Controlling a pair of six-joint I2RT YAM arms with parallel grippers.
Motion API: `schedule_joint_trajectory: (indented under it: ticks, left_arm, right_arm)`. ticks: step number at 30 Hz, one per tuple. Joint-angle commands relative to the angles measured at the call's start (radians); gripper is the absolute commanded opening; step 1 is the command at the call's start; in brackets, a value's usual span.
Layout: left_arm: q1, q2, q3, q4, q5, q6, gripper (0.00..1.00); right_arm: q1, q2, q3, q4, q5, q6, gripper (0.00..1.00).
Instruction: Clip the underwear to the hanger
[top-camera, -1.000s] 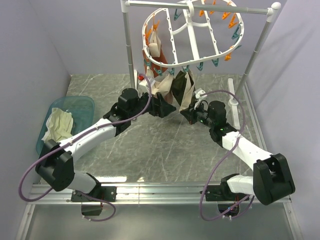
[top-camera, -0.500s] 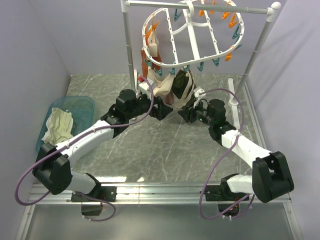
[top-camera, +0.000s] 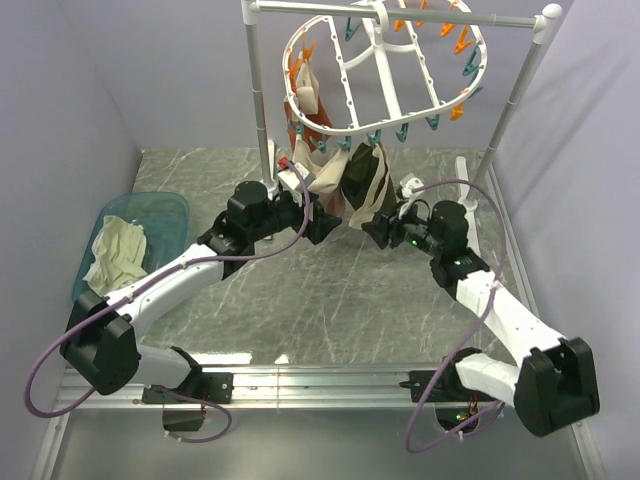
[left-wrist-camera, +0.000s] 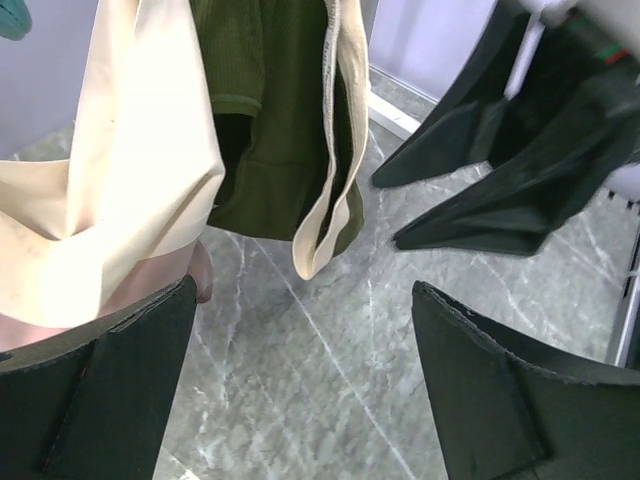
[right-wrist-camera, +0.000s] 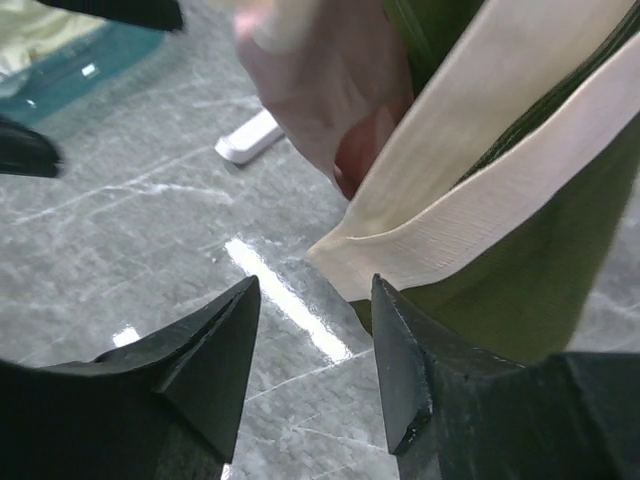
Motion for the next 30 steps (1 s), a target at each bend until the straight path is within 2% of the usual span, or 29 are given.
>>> schedule_joint_trajectory:
  ticks: [1,8,9,13,19,24,29,30]
  left_arm:
    - [0.002,-0.044,-0.01,0.063,0.038,0.081,0.94]
    - [0.001,-0.041,0.002,0.083,0.072,0.183,0.96]
    - [0.001,-0.041,0.007,0.088,0.08,0.202,0.99]
    - [-0.021,-0.03,0.036,0.111,0.11,0.249,0.99]
    - [-0.149,0.02,0.1,0.209,-0.015,0.291,0.94]
    - [-0.217,0.109,0.18,0.311,-0.081,0.268,0.91]
    - [-0.271,0.259,0.301,0.439,-0.182,0.228,0.84]
    - [-0.275,0.285,0.325,0.456,-0.208,0.211,0.8]
  right_arm:
    - [-0.013,-0.095,0.026,-0.04,-0.05,-0.027,0.56]
    - [-0.054,-0.22,0.039,-0.113,-0.09,-0.019,0.63]
    - [-0.082,-0.232,0.051,-0.12,-0.101,0.005,0.63]
    - [-0.223,-0.209,0.121,-0.162,-0.196,0.107,0.63]
    - [-0.384,-0.158,0.255,-0.157,-0.262,0.197,0.63]
    - [-0.404,-0.106,0.321,-0.06,-0.221,0.227,0.62]
    - [-0.436,-0.072,0.379,-0.041,-0.138,0.236,0.58]
    - [-0.446,-0.082,0.385,-0.054,-0.131,0.24,0.57]
